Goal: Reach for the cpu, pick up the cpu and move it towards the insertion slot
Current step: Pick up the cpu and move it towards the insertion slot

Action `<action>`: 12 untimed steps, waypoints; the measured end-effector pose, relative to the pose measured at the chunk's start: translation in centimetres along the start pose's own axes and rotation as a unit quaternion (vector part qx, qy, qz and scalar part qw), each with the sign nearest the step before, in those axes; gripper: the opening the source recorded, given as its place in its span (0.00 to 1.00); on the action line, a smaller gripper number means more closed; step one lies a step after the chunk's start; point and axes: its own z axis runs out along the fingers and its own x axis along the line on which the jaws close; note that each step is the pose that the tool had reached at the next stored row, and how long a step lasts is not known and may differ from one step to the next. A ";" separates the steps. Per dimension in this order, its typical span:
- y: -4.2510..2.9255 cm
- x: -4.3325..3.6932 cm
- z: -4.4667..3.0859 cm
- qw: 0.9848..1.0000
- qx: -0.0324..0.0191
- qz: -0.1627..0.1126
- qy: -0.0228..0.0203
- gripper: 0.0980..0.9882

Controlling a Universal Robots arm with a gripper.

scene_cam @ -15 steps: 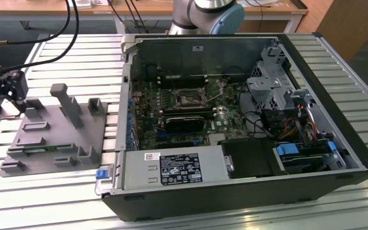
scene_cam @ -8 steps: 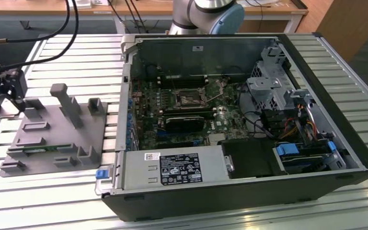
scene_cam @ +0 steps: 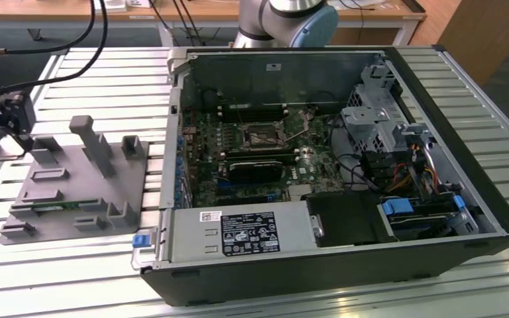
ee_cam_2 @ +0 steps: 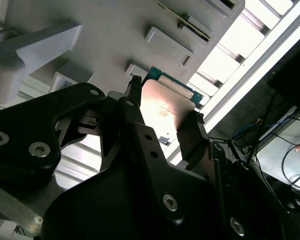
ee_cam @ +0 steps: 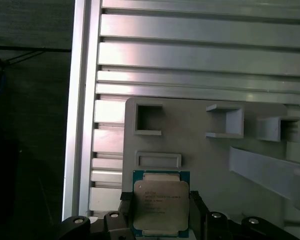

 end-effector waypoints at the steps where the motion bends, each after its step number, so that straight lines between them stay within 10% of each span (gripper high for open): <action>1: 0.01 0.00 -0.15 1.000 0.000 0.000 0.000 0.49; 12: 0.23 -0.01 -3.27 1.000 0.001 0.000 0.000 0.49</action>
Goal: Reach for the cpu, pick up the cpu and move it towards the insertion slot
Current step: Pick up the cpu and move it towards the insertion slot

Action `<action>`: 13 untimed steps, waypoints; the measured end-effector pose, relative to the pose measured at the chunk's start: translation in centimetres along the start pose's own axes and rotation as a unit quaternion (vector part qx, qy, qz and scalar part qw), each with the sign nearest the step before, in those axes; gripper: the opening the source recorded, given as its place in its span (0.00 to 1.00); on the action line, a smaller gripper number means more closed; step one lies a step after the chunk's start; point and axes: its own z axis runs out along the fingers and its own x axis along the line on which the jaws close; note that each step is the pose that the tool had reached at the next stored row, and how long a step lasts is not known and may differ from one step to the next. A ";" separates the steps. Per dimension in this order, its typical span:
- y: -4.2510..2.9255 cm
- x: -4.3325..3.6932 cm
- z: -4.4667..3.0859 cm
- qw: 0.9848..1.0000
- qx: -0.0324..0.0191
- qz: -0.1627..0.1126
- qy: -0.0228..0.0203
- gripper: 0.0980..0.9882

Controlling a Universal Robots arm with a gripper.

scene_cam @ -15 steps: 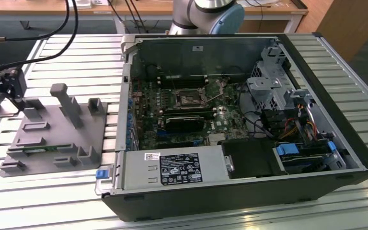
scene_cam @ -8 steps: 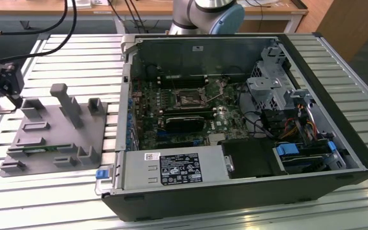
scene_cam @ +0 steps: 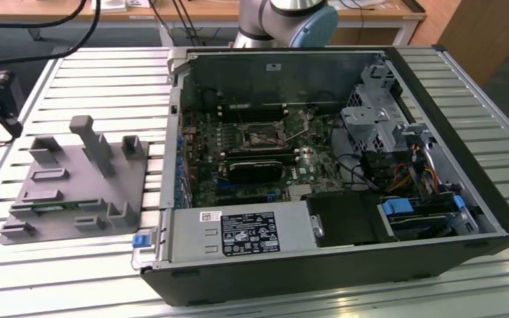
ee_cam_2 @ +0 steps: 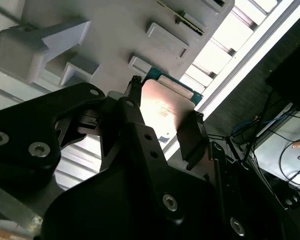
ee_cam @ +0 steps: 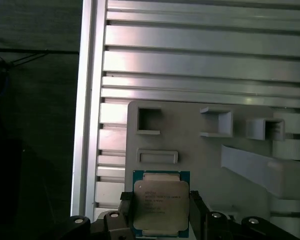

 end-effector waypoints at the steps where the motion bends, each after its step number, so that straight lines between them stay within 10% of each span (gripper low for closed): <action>1: 0.01 0.00 -0.41 1.000 0.000 0.000 0.000 0.49; 13: 0.15 0.00 -4.57 1.000 0.000 0.000 0.000 0.49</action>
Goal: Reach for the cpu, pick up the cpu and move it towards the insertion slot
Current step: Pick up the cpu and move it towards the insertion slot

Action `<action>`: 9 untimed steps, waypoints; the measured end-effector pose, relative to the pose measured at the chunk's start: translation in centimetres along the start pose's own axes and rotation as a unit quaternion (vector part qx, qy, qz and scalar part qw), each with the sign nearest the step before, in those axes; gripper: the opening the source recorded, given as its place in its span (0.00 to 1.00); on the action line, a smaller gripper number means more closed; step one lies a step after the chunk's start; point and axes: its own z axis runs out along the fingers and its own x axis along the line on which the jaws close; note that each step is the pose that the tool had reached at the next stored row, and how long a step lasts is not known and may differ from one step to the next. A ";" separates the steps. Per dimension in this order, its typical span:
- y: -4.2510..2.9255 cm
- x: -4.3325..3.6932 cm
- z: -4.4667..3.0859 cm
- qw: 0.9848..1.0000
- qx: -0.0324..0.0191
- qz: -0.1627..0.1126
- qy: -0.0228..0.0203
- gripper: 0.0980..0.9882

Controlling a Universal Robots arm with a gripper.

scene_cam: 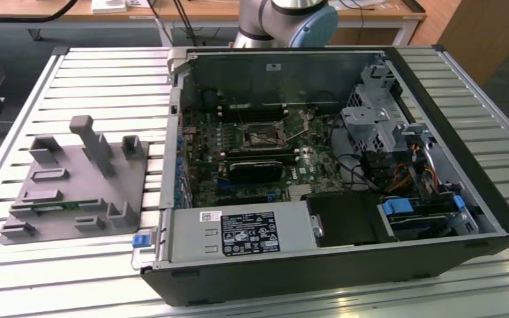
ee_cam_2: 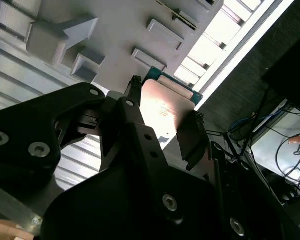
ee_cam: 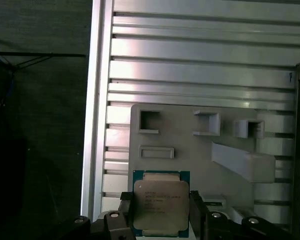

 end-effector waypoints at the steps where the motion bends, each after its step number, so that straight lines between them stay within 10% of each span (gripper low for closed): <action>1: 0.02 0.00 -0.33 1.000 0.000 0.000 0.000 0.49; 9: 0.15 -0.01 -2.81 1.000 0.000 0.000 0.000 0.49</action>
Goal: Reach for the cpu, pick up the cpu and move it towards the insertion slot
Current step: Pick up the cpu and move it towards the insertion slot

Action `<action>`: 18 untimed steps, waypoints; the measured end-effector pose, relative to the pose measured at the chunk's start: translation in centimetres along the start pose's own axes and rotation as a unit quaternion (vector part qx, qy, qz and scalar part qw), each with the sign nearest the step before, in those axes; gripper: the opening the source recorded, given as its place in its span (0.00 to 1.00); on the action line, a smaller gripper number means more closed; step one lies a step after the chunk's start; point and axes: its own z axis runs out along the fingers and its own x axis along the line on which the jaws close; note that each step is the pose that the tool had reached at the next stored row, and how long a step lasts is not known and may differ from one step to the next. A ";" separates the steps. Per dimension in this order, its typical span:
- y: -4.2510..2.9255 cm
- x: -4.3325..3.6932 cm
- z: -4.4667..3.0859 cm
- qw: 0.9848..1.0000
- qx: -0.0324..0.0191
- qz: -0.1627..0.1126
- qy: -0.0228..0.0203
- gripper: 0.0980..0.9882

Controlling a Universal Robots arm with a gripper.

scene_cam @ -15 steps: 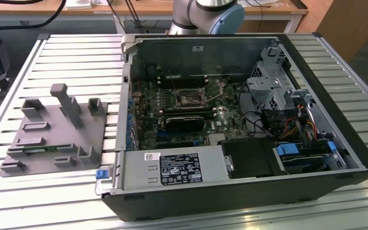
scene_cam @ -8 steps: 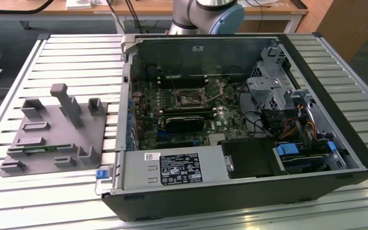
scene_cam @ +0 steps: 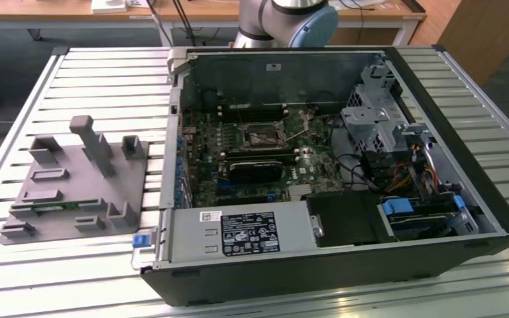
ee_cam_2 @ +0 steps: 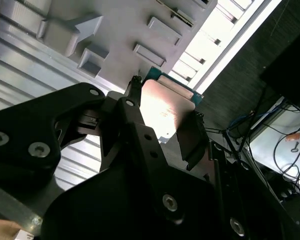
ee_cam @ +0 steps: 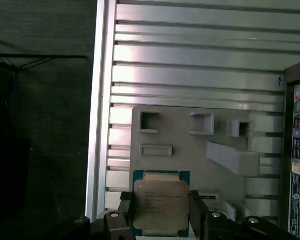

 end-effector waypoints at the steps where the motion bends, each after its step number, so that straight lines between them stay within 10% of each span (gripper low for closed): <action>1: 0.02 0.00 -0.29 1.000 0.000 0.000 0.000 0.49; 18: 0.22 -0.15 -4.74 1.000 0.000 0.000 0.000 0.49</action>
